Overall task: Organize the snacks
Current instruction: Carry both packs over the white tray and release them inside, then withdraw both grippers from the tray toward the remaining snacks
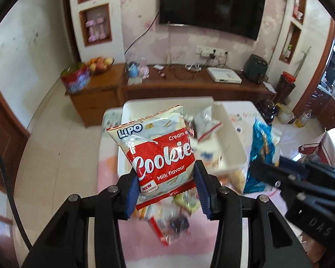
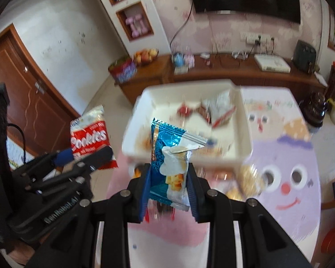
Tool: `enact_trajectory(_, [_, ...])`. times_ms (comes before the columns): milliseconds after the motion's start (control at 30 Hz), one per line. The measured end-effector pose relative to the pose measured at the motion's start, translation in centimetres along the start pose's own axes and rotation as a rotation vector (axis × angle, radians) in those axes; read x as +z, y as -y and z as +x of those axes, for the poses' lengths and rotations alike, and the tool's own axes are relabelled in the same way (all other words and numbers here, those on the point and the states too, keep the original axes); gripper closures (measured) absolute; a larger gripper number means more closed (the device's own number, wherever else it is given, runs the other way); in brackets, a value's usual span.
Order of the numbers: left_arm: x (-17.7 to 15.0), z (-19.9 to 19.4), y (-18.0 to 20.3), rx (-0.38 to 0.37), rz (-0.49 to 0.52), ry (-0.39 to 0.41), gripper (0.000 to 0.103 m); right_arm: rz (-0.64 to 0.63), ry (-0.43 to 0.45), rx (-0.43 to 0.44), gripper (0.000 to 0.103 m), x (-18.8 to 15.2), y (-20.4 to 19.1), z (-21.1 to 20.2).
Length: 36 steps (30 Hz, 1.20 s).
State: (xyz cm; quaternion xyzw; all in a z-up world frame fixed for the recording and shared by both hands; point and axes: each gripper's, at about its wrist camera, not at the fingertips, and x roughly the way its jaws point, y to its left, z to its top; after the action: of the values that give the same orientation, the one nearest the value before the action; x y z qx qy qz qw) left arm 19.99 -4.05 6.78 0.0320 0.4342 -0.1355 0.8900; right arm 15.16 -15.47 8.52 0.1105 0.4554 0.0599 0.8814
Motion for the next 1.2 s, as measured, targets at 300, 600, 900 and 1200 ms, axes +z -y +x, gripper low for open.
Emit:
enact_trajectory(300, [6.8, 2.7, 0.5, -0.012, 0.062, 0.052, 0.059, 0.029, 0.118, -0.064, 0.073, 7.6, 1.6, -0.2])
enact_trajectory(600, [9.5, 6.7, 0.3, -0.007, 0.052, 0.036, 0.059, 0.056, 0.105, -0.114, 0.073, 11.3, 2.9, 3.5])
enact_trajectory(900, [10.0, 10.5, -0.4, 0.02, 0.045, -0.018, 0.053, 0.062, -0.007, -0.114, 0.072, 11.4, 3.1, 8.1])
enact_trajectory(1200, [9.3, 12.1, -2.4, 0.051, 0.008, -0.084, 0.017, 0.071, -0.073, -0.16, 0.059, 10.3, 3.1, 9.5])
